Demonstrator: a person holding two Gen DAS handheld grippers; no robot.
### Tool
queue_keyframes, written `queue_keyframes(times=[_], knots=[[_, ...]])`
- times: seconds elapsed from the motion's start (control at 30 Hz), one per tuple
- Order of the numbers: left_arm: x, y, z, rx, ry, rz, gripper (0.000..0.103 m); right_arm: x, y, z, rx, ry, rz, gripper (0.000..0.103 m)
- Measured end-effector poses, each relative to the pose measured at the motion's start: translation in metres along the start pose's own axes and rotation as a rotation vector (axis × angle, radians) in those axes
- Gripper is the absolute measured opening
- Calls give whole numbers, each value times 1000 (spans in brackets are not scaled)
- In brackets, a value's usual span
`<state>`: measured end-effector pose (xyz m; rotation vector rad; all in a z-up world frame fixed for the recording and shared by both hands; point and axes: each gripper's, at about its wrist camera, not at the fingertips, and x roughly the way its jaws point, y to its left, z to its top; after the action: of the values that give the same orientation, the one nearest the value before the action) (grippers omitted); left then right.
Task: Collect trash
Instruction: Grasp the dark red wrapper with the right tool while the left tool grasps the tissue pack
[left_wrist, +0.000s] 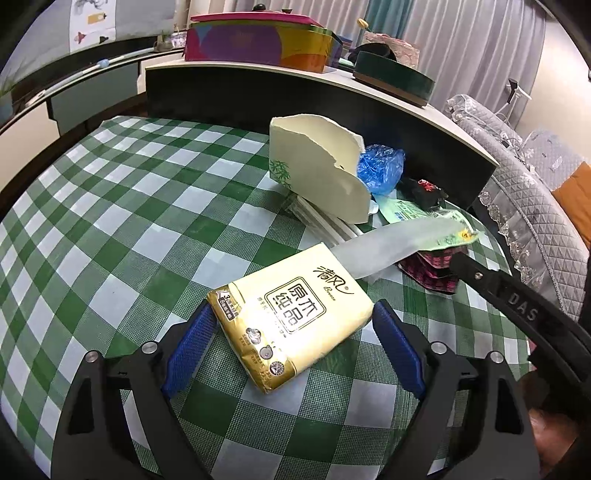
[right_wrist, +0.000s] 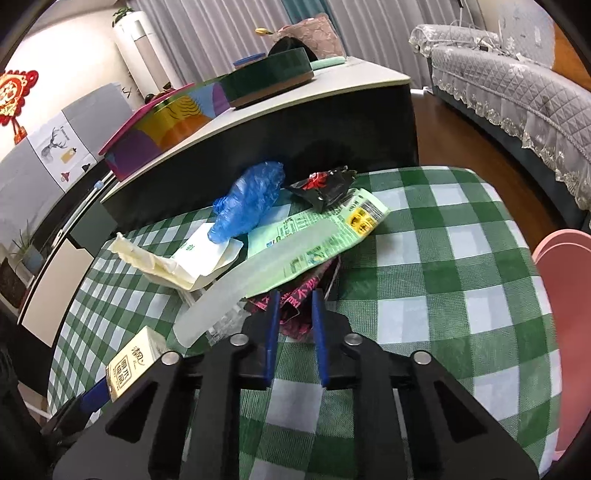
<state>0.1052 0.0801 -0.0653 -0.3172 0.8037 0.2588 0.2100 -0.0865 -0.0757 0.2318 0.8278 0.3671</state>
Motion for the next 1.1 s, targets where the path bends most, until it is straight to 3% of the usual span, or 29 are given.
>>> queue_keyframes(times=[0.2,1.1], knots=[[-3,-4,-2,15,-11,-6,83,-21,-7,-1,-3,-20,-10,11],[-44,-35,-19,130,-101,-72,82,-119,-16,-20,-127,-130,-145,10]])
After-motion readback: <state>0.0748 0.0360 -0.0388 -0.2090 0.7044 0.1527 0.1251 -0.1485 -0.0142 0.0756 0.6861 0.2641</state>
